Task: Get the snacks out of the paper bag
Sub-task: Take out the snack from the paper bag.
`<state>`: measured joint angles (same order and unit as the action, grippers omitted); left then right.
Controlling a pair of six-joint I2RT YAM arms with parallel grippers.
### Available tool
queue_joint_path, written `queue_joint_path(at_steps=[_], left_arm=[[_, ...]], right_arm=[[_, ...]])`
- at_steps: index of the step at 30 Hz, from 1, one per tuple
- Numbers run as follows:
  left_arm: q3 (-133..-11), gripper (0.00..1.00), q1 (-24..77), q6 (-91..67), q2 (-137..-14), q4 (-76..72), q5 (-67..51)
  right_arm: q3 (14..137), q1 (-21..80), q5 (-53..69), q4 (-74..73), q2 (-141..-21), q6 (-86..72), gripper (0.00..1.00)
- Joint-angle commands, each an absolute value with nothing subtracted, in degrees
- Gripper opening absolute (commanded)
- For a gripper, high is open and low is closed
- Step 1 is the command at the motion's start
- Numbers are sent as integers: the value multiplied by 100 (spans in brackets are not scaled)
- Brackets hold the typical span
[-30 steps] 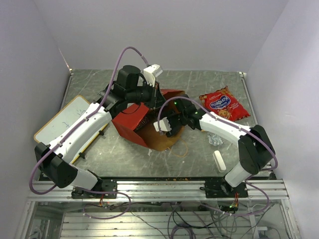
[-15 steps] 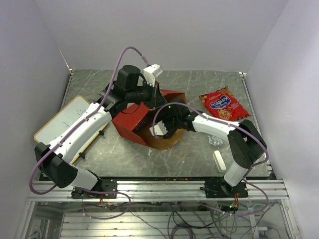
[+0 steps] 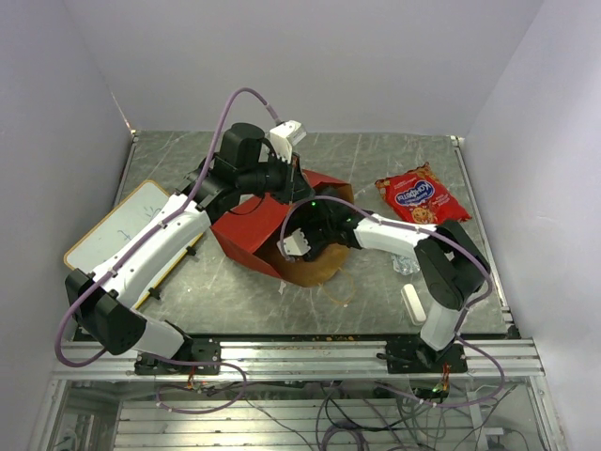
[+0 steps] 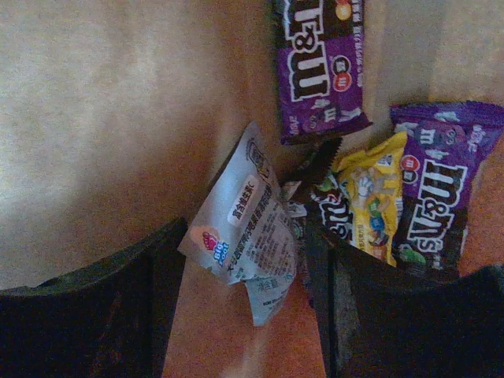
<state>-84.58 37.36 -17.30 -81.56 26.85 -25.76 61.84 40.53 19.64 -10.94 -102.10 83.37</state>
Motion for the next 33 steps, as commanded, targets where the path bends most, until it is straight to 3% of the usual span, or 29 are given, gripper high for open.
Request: queue_joint_path(at_steps=[1,7,15,20,33], left_arm=[[-8534,7,3777,-1637,-8137,2599,-2647],[-8560,7,3779,-1603,-8130,2676,-2608],[-8569,7,3779,-1552,-8115,2741,-2571],[-8578,7,3778,-1493,-8112,2839,-2507],[-8675,7,3762,-1421,-8138,3090,-2210]], right_arm=[[6092,4073,1678,-346,-10392,8177,61],[5941,4077,1477,471,-10495,8086,53],[5920,4068,1644,702,-10544,8094,16],[5933,4063,1795,248,-10382,8159,0],[5294,4072,2226,-279,-8571,7087,0]])
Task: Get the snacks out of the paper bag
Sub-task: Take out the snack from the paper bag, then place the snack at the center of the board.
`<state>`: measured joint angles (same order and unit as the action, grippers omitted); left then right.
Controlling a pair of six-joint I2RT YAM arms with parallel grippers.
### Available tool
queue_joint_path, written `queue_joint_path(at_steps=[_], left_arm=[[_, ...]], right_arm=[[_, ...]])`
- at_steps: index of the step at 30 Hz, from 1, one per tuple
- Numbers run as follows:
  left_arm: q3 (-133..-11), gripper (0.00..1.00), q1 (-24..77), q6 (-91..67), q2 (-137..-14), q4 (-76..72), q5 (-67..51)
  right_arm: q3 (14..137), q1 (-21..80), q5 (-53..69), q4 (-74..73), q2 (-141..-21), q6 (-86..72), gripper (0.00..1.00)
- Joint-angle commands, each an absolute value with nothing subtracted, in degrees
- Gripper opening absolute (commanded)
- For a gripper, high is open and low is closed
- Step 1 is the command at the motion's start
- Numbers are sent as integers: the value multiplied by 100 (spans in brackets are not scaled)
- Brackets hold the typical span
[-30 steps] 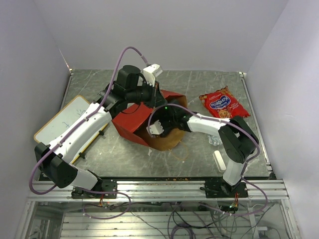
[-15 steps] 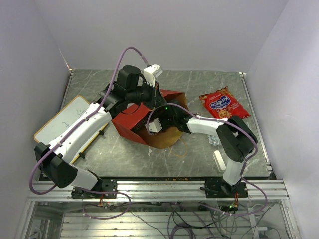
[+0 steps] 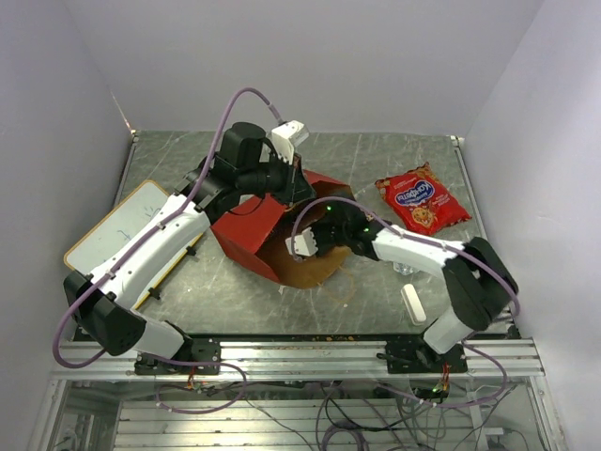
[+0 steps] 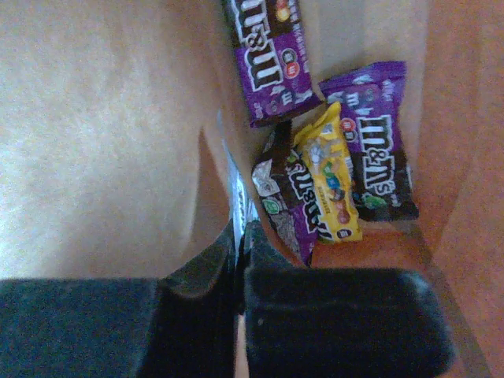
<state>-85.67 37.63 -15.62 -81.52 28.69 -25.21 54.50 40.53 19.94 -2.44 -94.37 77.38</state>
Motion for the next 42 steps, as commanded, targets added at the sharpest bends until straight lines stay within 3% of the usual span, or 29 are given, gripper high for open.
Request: queue_joint_path(at_steps=[1,18,22,34,38,42], left_arm=[[-8675,7,3762,-1431,-8131,3067,-2187],[-8446,7,3718,-1697,-7941,2937,-1938],[-8431,7,3700,-1761,-7906,2989,-1654],[-8402,7,3674,-1911,-7762,3016,-1452],[-8372,7,3674,-1996,-7769,2993,-1549],[-8346,7,3674,-2026,-7757,3013,-1595]], right_arm=[[5243,4072,2236,-339,-8368,6995,0],[4608,4065,1692,-360,-5950,4848,0],[4345,4067,354,904,-5598,4061,0],[5070,3959,-3202,2867,-6210,2619,0],[5530,3355,-3708,2316,-6721,1858,0],[6749,2143,-3128,100,-7485,-760,0]])
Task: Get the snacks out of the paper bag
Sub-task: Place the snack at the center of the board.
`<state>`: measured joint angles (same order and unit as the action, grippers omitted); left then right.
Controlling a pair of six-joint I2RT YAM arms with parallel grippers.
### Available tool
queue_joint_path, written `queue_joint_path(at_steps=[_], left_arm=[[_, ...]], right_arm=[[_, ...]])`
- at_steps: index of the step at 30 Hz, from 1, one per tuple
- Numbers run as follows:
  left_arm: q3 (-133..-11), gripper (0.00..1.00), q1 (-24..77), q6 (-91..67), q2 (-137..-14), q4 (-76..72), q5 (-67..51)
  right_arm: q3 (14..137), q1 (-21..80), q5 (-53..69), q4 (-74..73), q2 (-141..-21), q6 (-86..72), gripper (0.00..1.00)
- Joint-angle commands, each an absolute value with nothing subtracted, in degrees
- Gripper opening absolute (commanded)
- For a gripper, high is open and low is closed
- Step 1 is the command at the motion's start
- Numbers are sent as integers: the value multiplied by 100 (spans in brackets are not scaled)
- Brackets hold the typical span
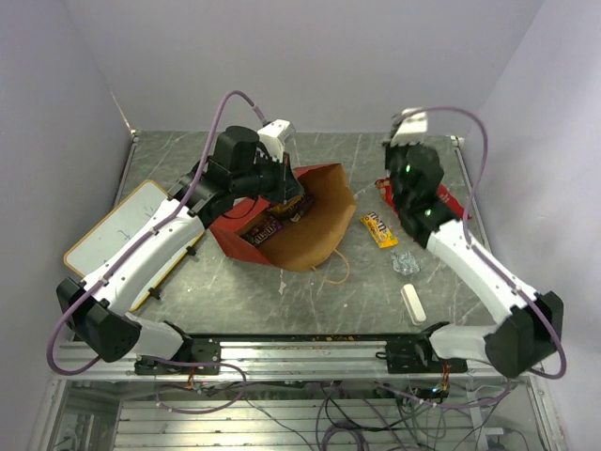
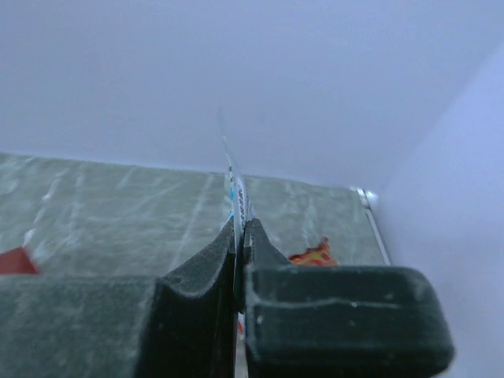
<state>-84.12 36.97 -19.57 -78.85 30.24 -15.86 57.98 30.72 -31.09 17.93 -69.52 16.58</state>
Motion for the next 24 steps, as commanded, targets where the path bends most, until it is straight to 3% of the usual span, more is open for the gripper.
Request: queue_joint_path(at_steps=[1,13,24], left_arm=[[-8334,7,3672,-2034,-7748,3014,-1587],[-8351,7,3674,-2057,-7846,2996,-1717],[-8465,7,3674,-1961,-7968,2983,-1827]], right_arm=[[6949,1905,-2771,-280,-7729,-1195,0],[6735,993,1121,468,-9363,-3245,0],[6966,922,1093,614,-10861,-3954,0]])
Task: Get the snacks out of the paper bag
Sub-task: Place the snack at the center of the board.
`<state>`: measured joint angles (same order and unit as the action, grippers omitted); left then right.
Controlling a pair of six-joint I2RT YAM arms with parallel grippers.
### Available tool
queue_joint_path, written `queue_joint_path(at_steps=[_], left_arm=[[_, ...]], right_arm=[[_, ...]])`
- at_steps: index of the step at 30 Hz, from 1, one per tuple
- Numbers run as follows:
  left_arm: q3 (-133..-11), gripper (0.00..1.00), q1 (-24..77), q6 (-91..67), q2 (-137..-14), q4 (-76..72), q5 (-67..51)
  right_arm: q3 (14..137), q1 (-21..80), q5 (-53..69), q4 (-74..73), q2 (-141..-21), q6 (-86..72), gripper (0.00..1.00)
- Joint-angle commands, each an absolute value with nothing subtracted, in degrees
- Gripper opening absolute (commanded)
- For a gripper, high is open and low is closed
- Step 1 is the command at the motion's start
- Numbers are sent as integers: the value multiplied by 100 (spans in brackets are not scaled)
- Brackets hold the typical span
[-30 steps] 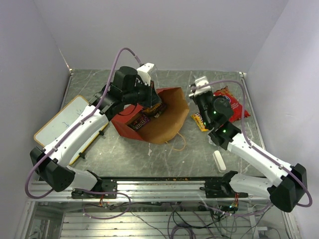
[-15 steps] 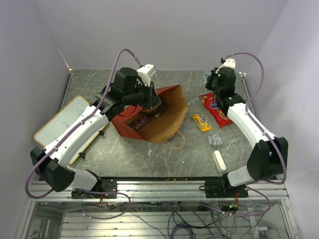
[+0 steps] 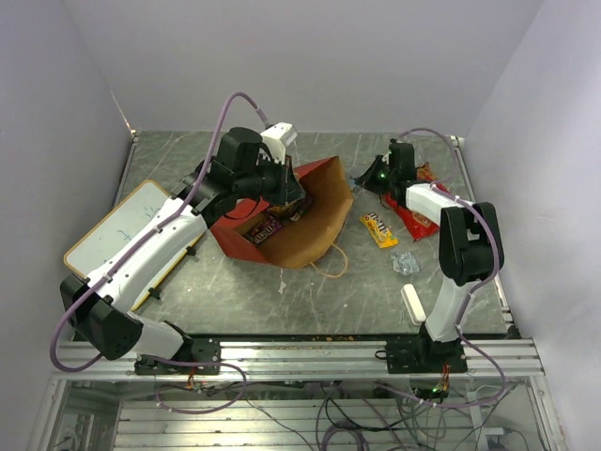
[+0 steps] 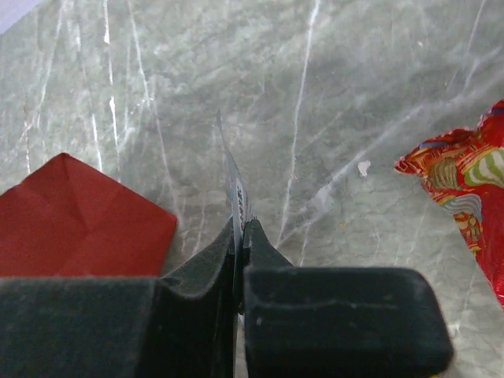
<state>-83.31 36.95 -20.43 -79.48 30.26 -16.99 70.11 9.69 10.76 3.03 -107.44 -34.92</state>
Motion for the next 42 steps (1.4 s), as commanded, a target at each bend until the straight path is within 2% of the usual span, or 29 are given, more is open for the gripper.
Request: queue_joint_path(at_steps=[1,6,11,17,33,42], left_arm=[[-8464,7,3673,-1948,-7971,2972,-1840],[-8497,7,3674,-1867,-8041,3012,-1944],[-8508,7,3674,-1756,-7995,3055,-2037],[-8617,7,3669,-1646,-8094,3164,-2092],[-8434,7,3679,-2071,-8104,2874,-2241],[-8382,7,3698,-2054,-8124,2874,-2369]], right_arm=[[6852,915,1042,694,-10920,-4000,0],[6579,909,578,695,-11047,-3754,0],[6495,913,208,452,-10881,-3283,24],[6464,910,42,40,-10315,-2704,44],[6933,1056,479,-728,-9148,-827,59],[6622,2436,-352,-716,-8562,1202,61]])
